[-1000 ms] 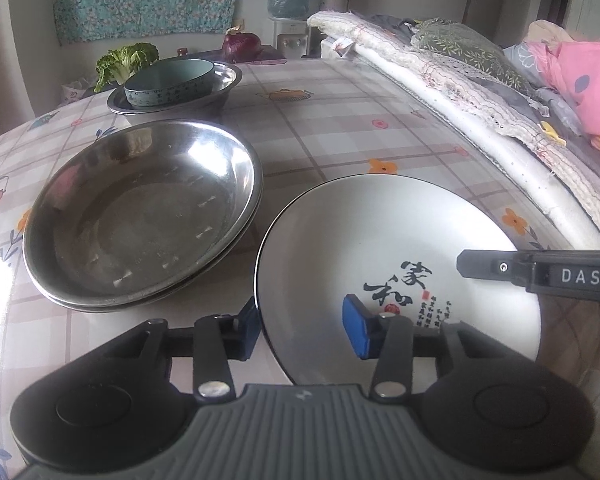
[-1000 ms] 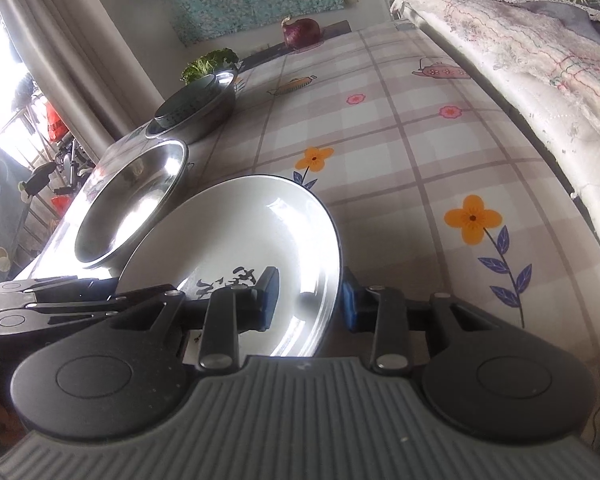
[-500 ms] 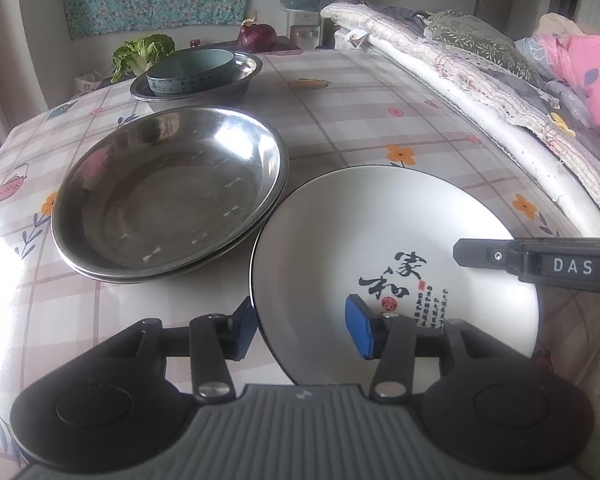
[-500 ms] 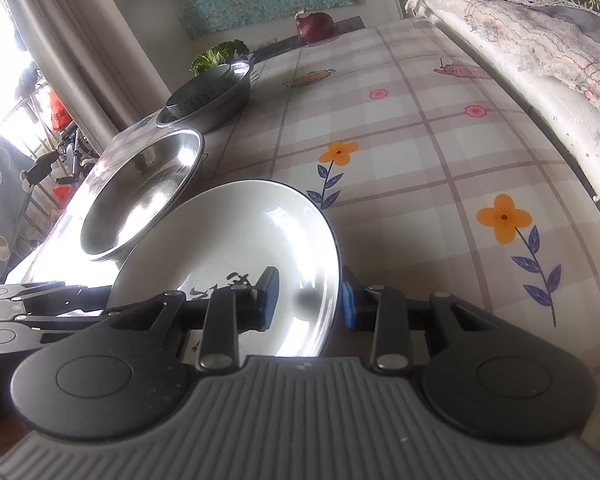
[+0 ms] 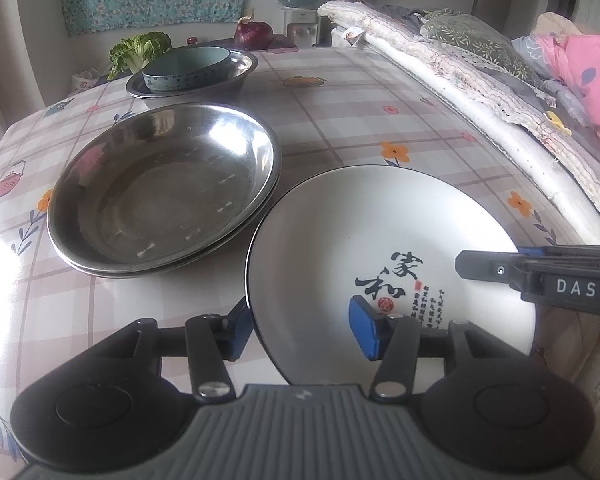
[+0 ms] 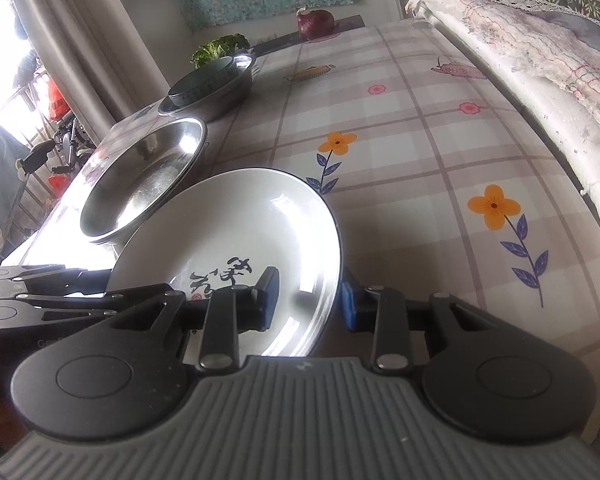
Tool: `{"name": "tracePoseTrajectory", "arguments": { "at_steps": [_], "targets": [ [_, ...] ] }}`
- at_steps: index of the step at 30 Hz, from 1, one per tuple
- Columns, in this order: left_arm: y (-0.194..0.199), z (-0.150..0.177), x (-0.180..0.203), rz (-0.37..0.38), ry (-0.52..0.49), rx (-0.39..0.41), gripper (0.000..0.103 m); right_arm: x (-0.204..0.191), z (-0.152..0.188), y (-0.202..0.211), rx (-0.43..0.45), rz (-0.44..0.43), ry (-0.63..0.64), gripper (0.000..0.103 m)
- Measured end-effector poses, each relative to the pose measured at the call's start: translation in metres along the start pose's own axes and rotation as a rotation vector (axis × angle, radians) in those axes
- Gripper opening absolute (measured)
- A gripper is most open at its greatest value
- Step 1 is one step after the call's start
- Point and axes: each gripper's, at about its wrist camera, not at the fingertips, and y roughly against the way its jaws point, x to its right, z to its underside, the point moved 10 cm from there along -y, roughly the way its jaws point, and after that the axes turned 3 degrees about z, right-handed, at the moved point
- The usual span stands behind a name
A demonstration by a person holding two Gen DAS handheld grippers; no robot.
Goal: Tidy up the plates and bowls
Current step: 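Carry the white plate with both grippers over the stacked stainless plates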
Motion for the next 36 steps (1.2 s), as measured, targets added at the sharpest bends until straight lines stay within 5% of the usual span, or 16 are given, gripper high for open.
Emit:
{"name": "tracePoseTrajectory", "arguments": {
  "at_steps": [9, 36],
  "targets": [
    [-0.007, -0.003, 0.0, 0.032, 0.029, 0.018, 0.061, -0.006, 0.005, 0.0, 0.029, 0.046, 0.07, 0.032],
    [0.013, -0.013, -0.001, 0.05, 0.065, 0.106, 0.059, -0.011, -0.005, 0.014, 0.057, 0.069, 0.073, 0.033]
  ]
}}
